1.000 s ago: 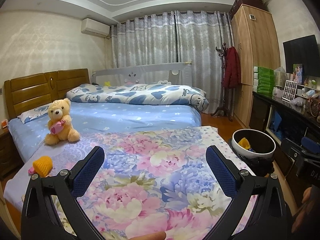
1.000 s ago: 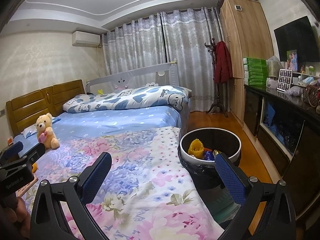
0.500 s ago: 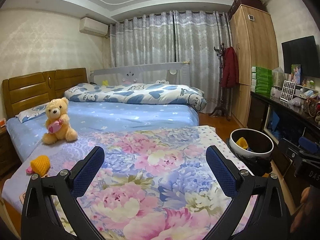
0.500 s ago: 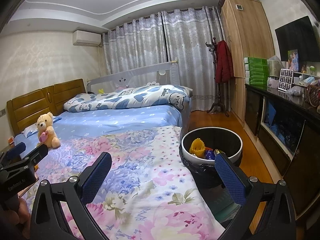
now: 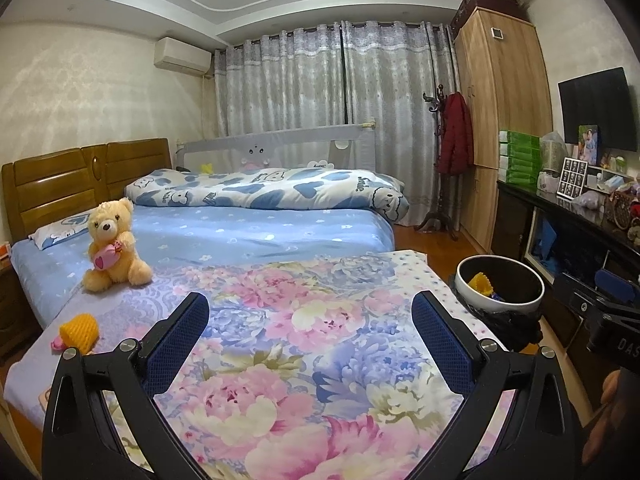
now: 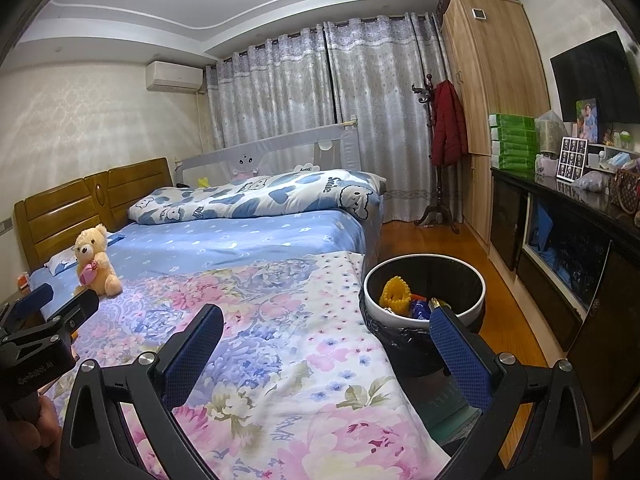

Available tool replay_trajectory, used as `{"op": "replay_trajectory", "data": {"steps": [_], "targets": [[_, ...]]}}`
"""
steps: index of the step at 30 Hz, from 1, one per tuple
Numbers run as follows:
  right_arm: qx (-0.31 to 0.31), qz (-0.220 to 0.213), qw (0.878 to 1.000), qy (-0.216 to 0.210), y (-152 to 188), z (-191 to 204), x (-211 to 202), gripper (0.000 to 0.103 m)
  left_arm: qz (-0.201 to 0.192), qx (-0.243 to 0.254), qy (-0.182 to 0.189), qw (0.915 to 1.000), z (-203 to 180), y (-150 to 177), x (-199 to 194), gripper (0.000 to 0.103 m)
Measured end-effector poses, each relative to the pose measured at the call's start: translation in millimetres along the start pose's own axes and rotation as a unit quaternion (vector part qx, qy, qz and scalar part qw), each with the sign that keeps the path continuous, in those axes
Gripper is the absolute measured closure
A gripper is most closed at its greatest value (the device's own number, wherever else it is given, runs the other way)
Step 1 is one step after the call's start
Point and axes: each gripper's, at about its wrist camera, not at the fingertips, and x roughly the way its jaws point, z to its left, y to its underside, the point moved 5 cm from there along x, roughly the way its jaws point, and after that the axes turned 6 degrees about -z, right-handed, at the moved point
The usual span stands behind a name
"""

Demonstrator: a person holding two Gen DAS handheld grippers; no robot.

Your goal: Collect trash

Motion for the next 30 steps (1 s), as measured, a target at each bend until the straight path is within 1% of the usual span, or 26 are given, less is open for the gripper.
{"op": "replay_trajectory", "data": {"steps": [14,30], "targets": [[-0.004,0.001,1.0,-0.002,1.8,6.7,-0.3,0.0,0.002,0.0,0.006,1.0,0.0,0.0,1.5,0.0],[-0.003,0.002,1.0,-0.005,1.2,7.6,-0.6,0.0,0.003,0.0,0.005,1.0,-0.2,-0.2,1.2,0.0]]}}
